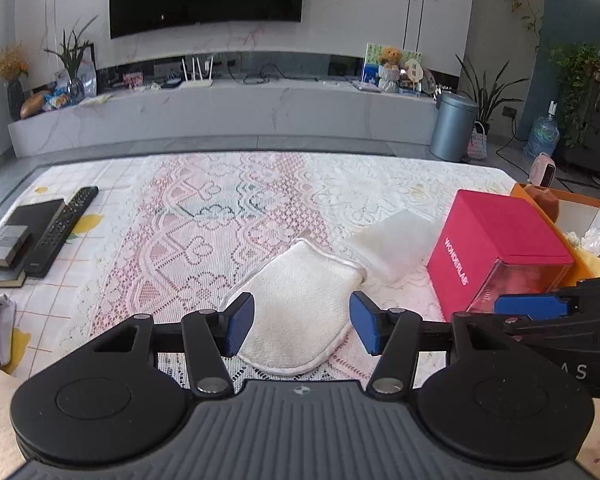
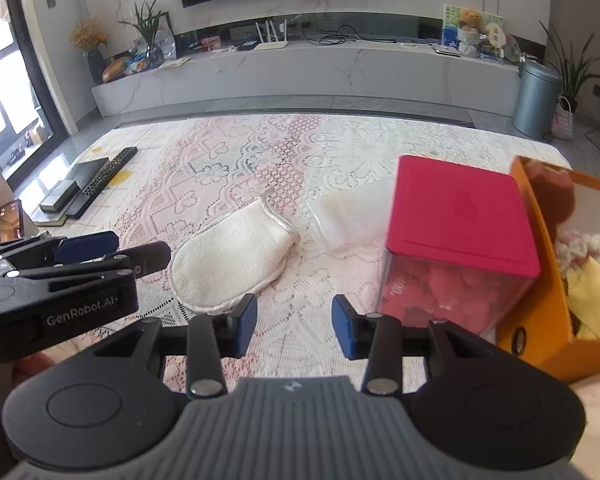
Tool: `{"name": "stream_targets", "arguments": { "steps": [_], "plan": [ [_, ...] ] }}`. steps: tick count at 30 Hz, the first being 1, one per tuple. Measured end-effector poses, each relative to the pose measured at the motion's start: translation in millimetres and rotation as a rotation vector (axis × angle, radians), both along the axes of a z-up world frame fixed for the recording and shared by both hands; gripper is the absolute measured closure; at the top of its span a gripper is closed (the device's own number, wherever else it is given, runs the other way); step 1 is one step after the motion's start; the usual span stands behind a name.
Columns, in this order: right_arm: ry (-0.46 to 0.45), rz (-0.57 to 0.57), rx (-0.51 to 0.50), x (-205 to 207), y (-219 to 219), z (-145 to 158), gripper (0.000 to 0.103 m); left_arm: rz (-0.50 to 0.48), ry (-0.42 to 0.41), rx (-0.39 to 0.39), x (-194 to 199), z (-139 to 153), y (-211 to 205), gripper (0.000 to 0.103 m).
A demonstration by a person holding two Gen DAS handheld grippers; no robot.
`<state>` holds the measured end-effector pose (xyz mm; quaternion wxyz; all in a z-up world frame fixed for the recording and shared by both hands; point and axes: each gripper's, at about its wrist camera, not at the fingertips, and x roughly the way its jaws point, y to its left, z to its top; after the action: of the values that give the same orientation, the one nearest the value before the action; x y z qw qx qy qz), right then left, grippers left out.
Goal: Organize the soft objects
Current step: 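Move both tools back to the cream quilted pad on the table, then grasp the cream quilted pad by its edge with the left tool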
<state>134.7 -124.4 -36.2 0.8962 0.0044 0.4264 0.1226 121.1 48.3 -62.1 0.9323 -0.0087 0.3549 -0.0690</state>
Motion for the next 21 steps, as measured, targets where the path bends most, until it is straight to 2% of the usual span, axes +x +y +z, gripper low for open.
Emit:
{"name": "stream_targets", "arguments": {
  "steps": [2, 5, 8, 12, 16, 21],
  "plan": [
    [0.001, 0.016, -0.011, 9, 7, -5, 0.062, 0.003, 0.031, -0.014, 7, -4, 7, 0.038],
    [0.005, 0.034, -0.029, 23, 18, -12, 0.062, 0.011, 0.062, 0.011, 19, -10, 13, 0.037],
    [0.018, 0.043, -0.045, 40, 25, -22, 0.061, 0.001, 0.101, -0.019, 36, -17, 23, 0.032],
    [0.031, 0.043, -0.070, 64, 32, -38, 0.061, -0.012, 0.132, -0.003, 67, -30, 31, 0.024],
    [0.038, 0.059, -0.081, 88, 42, -53, 0.061, 0.021, 0.185, -0.062, 90, -54, 43, 0.023],
    [0.083, 0.031, -0.038, 113, 42, -71, 0.062, 0.059, 0.243, -0.086, 102, -73, 51, 0.021]
  ]
}}
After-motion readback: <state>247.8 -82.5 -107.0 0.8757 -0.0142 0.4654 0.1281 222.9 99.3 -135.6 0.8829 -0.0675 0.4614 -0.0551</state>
